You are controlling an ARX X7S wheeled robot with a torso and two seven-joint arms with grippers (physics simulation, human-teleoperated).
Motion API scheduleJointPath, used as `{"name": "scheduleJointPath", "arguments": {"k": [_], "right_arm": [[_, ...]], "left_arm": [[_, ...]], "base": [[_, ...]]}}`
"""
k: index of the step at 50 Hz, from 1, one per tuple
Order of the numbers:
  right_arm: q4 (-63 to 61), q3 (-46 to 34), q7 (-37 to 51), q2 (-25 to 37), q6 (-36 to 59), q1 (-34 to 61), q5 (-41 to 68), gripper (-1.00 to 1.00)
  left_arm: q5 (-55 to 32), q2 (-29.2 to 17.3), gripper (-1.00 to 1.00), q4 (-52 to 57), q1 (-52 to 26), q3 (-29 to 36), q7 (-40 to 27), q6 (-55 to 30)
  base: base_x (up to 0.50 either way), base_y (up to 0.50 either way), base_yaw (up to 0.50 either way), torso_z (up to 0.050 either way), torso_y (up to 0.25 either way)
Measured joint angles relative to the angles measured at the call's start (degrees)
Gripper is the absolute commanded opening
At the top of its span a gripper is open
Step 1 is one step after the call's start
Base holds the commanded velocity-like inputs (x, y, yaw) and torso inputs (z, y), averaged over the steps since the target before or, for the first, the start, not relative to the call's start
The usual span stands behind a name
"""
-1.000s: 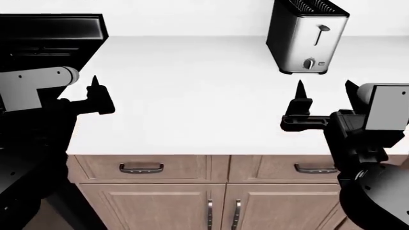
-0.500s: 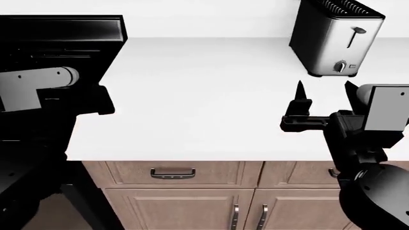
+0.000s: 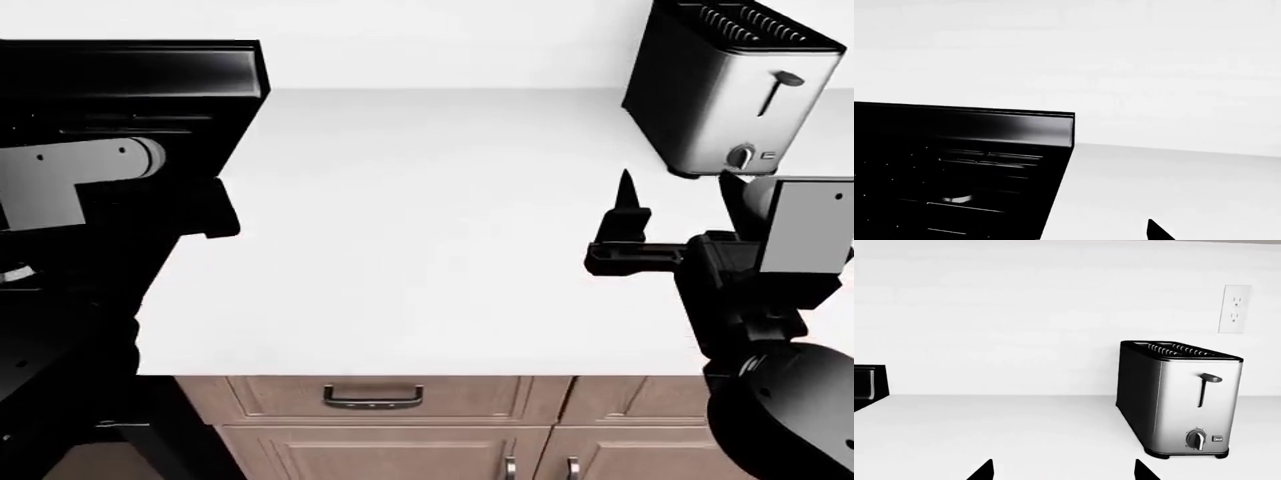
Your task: Pick and place the shaker into the drawer. Then close the cabinet.
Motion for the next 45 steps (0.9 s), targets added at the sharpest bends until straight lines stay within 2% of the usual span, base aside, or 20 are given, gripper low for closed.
{"name": "scheduleJointPath", "arguments": {"k": [10, 24, 45], "right_arm": [[0.1, 0.0, -0.2, 0.0, -0.4, -0.5, -0.2, 1.00], [0.6, 0.3, -0.4, -0.1, -1.1, -1.0, -0.3, 1.00], [0.5, 0.3, -0.3, -0.1, -1.2, -0.8, -0.3, 1.00]], "left_arm": [[0.2, 0.0, 1.00, -0.1, -0.1, 0.2, 0.0, 0.0], [0.3, -0.1, 1.00, -0.1, 0.0, 0.4, 0.0, 0.1], [-0.2, -0.3, 1.00, 0.3, -0.4, 0.5, -0.1, -0.2]], "base": [[0.20, 0.27, 0.00, 0.000, 0.000], [0.21, 0.00, 0.00, 0.000, 0.001], [0.09, 0.00, 0.00, 0.000, 0.000]]}}
